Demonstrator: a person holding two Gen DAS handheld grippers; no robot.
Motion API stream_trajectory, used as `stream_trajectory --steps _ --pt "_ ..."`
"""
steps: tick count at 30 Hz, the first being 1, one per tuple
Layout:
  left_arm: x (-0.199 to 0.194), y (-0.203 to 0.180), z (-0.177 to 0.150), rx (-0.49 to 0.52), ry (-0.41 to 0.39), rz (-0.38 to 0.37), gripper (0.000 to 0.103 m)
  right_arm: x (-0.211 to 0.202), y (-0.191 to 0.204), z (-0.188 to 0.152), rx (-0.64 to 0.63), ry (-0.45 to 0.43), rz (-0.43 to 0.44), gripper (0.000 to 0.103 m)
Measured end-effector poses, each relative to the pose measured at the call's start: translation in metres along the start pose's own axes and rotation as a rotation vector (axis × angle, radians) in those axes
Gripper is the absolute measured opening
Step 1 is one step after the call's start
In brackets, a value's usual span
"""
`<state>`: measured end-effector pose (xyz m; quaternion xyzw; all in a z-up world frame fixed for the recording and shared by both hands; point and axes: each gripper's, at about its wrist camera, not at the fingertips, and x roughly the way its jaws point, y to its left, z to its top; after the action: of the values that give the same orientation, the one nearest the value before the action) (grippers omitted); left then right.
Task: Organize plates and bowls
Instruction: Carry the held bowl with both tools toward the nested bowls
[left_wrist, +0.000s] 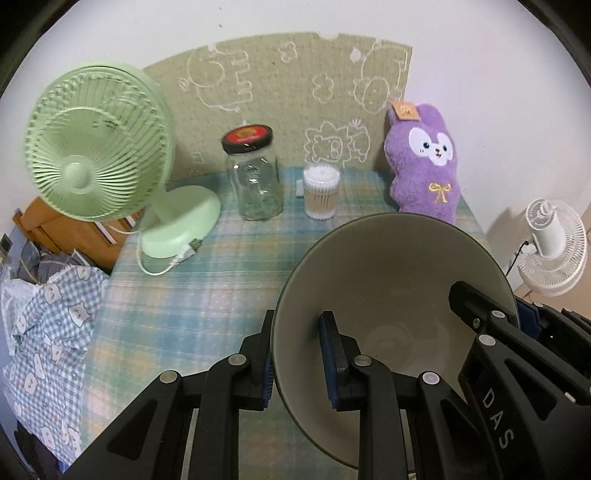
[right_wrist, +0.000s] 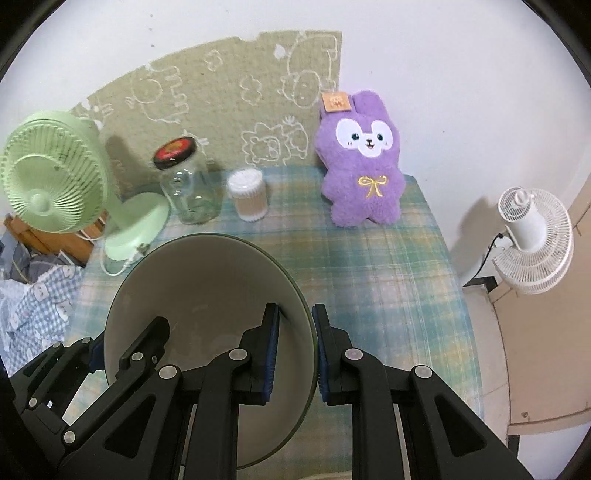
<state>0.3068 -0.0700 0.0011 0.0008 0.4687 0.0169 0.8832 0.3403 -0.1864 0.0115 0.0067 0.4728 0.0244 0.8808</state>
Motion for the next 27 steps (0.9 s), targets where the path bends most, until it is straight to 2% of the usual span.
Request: stream_trajectory --steps 14,27 --pt "-0.070 0.047 -0.049 0.024 -0.042 0.009 0.020 -0.072 0.044 -0.059 0.024 -0.038 0.012 0.021" --pt "-0.083 0.067 -0.125 0.026 0.005 -0.009 0.020 -0.089 0.070 -0.139 0.024 0.021 -0.007 0.021"
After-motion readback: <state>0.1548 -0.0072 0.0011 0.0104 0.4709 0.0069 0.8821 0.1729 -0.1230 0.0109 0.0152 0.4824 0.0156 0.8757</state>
